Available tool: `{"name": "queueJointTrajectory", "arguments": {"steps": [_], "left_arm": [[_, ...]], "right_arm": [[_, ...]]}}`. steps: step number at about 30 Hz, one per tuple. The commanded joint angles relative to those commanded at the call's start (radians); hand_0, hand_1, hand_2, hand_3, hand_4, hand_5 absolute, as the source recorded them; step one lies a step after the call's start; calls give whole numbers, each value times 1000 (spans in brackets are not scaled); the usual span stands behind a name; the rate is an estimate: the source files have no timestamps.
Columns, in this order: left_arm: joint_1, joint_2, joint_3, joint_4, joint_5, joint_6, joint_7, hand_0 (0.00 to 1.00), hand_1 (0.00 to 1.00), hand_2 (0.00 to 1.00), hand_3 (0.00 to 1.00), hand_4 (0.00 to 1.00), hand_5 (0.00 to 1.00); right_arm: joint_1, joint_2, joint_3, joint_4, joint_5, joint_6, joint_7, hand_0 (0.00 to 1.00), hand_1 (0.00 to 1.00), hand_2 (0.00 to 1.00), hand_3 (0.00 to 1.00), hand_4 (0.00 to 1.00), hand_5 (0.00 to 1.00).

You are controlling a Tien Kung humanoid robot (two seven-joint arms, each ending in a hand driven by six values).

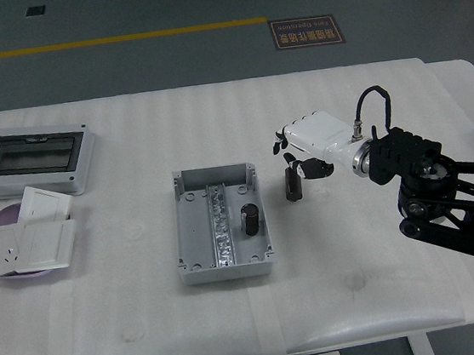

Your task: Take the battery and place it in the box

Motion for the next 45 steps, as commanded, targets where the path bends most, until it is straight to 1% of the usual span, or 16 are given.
{"name": "queueJointTrajectory", "arguments": {"steps": [5, 9, 10, 15, 16, 21, 22, 24, 27, 28, 31, 33, 34, 39, 40, 45], "left_arm": [[0, 1, -10, 0, 12, -5, 5, 649, 588, 541, 585, 382, 35], [1, 0, -17, 0, 19, -11, 11, 649, 588, 541, 585, 382, 35], [1, -1, -19, 0, 20, -13, 13, 649, 587, 540, 584, 381, 39], [0, -2, -23, 0, 24, -17, 17, 649, 587, 540, 584, 381, 39], [0, -2, -26, 0, 25, -18, 18, 649, 586, 540, 584, 380, 41], [-1, -4, -32, 0, 30, -22, 22, 649, 586, 540, 584, 380, 41], [-2, -4, -31, 0, 29, -22, 22, 648, 587, 539, 582, 381, 42], [-6, -4, -25, 0, 20, -19, 21, 648, 587, 539, 582, 381, 42], [-9, -4, -19, 1, 11, -17, 20, 648, 587, 539, 582, 381, 42], [-10, -4, -18, 1, 10, -17, 20, 648, 587, 540, 581, 378, 39], [-9, -4, -18, 0, 9, -18, 21, 648, 587, 540, 581, 378, 39], [-8, -5, -18, 0, 9, -18, 21, 648, 587, 540, 581, 378, 39], [-7, -5, -17, 0, 8, -17, 21, 648, 586, 539, 581, 375, 36], [-5, -5, -20, 0, 10, -17, 21, 648, 586, 539, 581, 375, 36], [-5, -5, -20, 0, 10, -17, 21, 648, 585, 540, 581, 364, 25], [-4, -6, -15, 0, 4, -15, 20, 648, 585, 540, 581, 364, 25]], "right_arm": [[-13, -15, 50, -7, 108, 93, -9, 635, 640, 605, 678, 281, 63], [-10, -5, 45, -31, 160, 160, -32, 635, 640, 605, 678, 281, 63], [-9, 0, 40, -37, 168, 174, -40, 709, 742, 820, 944, 660, 194], [-10, 21, 16, -64, 180, 228, -89, 709, 742, 820, 944, 660, 194], [-10, 26, 14, -69, 179, 238, -101, 800, 869, 998, 998, 797, 206], [-7, 51, 10, -90, 167, 284, -155, 800, 869, 998, 998, 797, 206], [-7, 55, 12, -92, 163, 292, -164, 807, 861, 998, 998, 852, 217], [-7, 57, 18, -90, 160, 303, -176, 807, 861, 998, 998, 852, 217], [-6, 56, 21, -86, 164, 309, -182, 807, 861, 998, 998, 852, 217], [-6, 57, 20, -87, 167, 309, -182, 790, 831, 998, 998, 880, 263], [-6, 62, 13, -95, 174, 300, -179, 790, 831, 998, 998, 880, 263], [-5, 67, 6, -102, 180, 290, -176, 790, 831, 998, 998, 880, 263], [-3, 71, 1, -107, 182, 283, -173, 777, 812, 998, 998, 892, 288], [9, 98, -24, -136, 196, 247, -159, 777, 812, 998, 998, 892, 288], [11, 104, -30, -143, 200, 239, -155, 766, 796, 998, 998, 898, 323], [16, 127, -45, -178, 209, 206, -143, 766, 796, 998, 998, 898, 323]]}}
